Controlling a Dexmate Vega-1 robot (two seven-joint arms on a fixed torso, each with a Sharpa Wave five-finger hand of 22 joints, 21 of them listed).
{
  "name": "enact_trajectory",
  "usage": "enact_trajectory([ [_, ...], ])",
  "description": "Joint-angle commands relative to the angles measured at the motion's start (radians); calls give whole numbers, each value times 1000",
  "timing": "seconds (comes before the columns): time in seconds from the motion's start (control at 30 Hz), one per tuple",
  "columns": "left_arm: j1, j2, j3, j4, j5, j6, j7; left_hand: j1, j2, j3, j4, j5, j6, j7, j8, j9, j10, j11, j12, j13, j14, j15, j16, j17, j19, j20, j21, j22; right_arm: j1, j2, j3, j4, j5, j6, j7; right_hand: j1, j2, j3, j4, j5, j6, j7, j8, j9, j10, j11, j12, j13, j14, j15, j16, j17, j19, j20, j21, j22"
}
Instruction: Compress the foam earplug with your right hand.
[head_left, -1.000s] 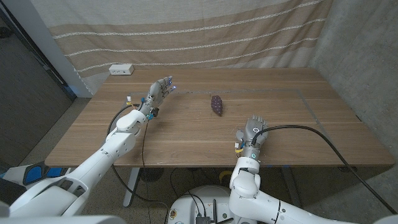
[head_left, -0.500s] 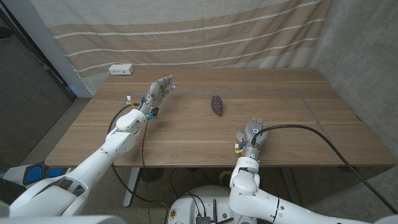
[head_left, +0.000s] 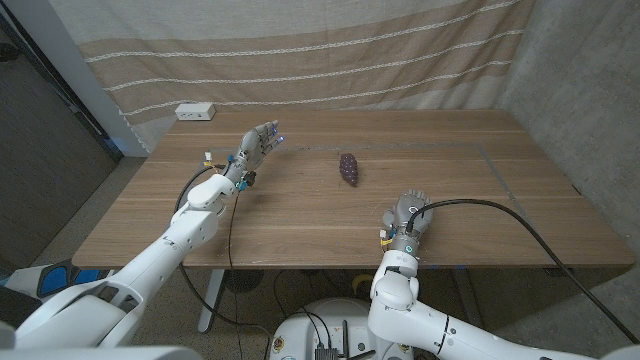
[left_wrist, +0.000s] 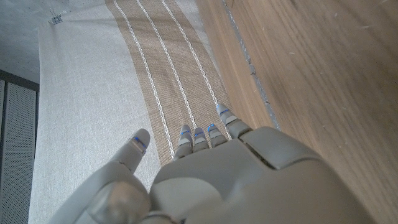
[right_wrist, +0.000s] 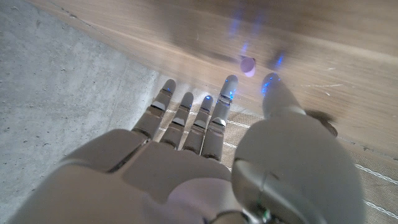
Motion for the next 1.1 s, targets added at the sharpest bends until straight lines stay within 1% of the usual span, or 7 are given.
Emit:
enact_trajectory([
  [0.03,-5,0,0,2,2,-4,-1,-5,44,1,-2,6,3,0,3,4,-4,0,1,3,-8,-11,1,2,2,0,-2,5,2,7,3,16,-48,-1,83,0,16,-2,2,-6,33,5,20,-4,8,2,3,6,7,-88,7,6,-1,-6,5,1],
  [0.4,-6,0,0,4,2,-5,-1,-2,40,-1,-9,6,2,-2,2,4,-5,0,0,3,-9,-11,1,1,1,0,-2,5,26,-13,-21,7,4,-1,72,66,66,22,-21,-16,83,-20,37,-24,50,-14,15,16,19,-112,17,11,3,-18,6,1],
  [0.53,-3,2,-1,-1,2,-3,2,-2,39,-2,-11,5,2,-1,2,4,-5,-2,1,3,-9,-12,1,1,1,0,-2,5,34,-22,-30,3,16,-1,73,91,77,31,-28,-13,88,-9,36,-31,57,-15,17,18,21,-116,18,11,4,-22,7,1],
  [0.7,1,4,-2,-5,4,-4,5,-1,37,-2,-14,5,1,0,2,4,-5,-3,0,3,-9,-11,1,0,1,0,-2,5,40,-33,-33,-4,54,5,47,114,94,31,-22,-10,196,-9,60,-60,78,-51,23,25,30,-135,26,14,12,-37,10,1],
  [0.77,3,4,-3,-9,3,-4,8,-1,36,-3,-15,5,0,-1,2,4,-6,-4,0,3,-10,-11,0,0,1,-1,-2,5,40,-31,-30,-4,67,1,33,125,95,32,-25,-7,223,0,62,-72,106,-55,33,27,36,-138,29,13,15,-42,12,1],
  [0.97,10,7,-4,-19,2,-1,13,0,34,-4,-19,5,-1,1,2,4,-6,-1,0,3,-11,-10,0,0,0,-1,-3,5,43,-44,-34,-10,98,4,2,152,94,37,-32,-1,250,19,58,-92,143,-63,46,32,48,-153,31,8,22,-50,15,1],
  [1.1,13,10,-4,-27,4,1,16,0,33,-4,-20,4,-2,1,2,4,-6,-1,0,3,-11,-9,0,0,0,-1,-3,5,18,-40,-13,1,98,47,-68,168,95,45,-35,3,254,27,53,-101,154,-66,49,33,56,-156,29,2,30,-57,18,1],
])
